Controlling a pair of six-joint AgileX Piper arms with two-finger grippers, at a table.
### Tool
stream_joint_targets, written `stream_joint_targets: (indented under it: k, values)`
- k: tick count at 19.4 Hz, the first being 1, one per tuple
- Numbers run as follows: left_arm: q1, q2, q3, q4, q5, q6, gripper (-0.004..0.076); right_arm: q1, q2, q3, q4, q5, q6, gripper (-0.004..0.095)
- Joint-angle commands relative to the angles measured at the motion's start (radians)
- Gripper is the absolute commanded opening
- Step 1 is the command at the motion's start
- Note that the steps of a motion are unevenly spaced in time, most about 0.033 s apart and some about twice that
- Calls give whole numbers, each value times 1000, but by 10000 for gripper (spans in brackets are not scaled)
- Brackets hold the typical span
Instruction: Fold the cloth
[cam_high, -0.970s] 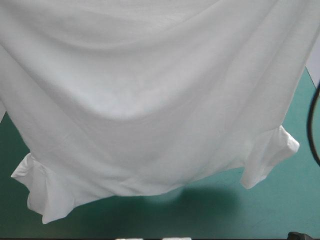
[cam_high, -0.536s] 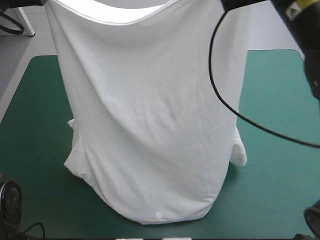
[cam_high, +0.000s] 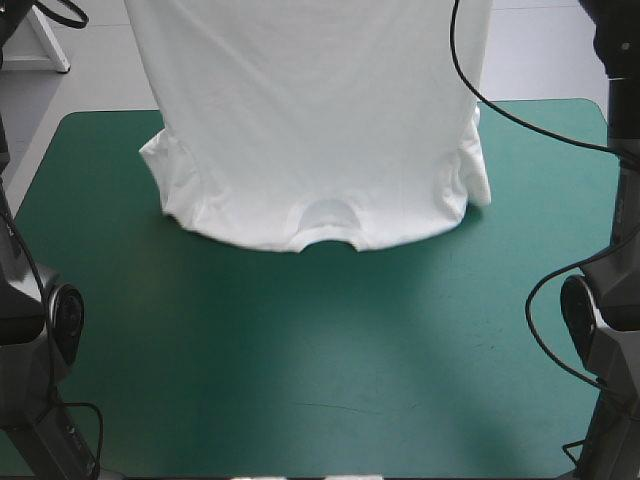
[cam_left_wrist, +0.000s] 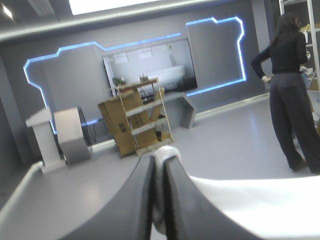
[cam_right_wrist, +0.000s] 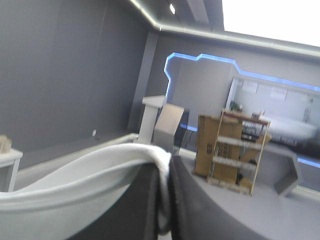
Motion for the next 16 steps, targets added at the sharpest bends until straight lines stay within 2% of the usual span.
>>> stream_joint_targets:
  k: [1,3,4,5,10,11,12,14,15,16]
  values:
    - [-9,-76,-86,9,-72,-24,19,-11,-65,-67,26,-44,-19,-18]
    - [12,-83,-81,19,0,-72,19,-19,-63,-64,26,49,-2,-17]
    - [25,-83,-61,19,81,-102,19,-19,-60,-49,-16,123,35,-16]
    - [27,-83,-45,19,113,-115,19,-19,-60,-33,-33,152,47,-14]
    - [4,-123,210,28,329,-79,19,-19,-62,128,-42,446,83,9]
    - [4,-157,335,25,329,-70,19,-19,-73,181,-40,510,79,9]
    - [4,-190,426,24,308,-65,19,-19,-81,217,-40,526,79,9]
    - [4,-343,783,18,157,-16,19,-19,-132,350,-31,531,76,9]
    - [4,-481,1016,2,29,13,19,-19,-197,487,-31,488,60,9]
    - [4,-572,1202,-4,-41,16,19,-19,-264,619,-33,432,49,9]
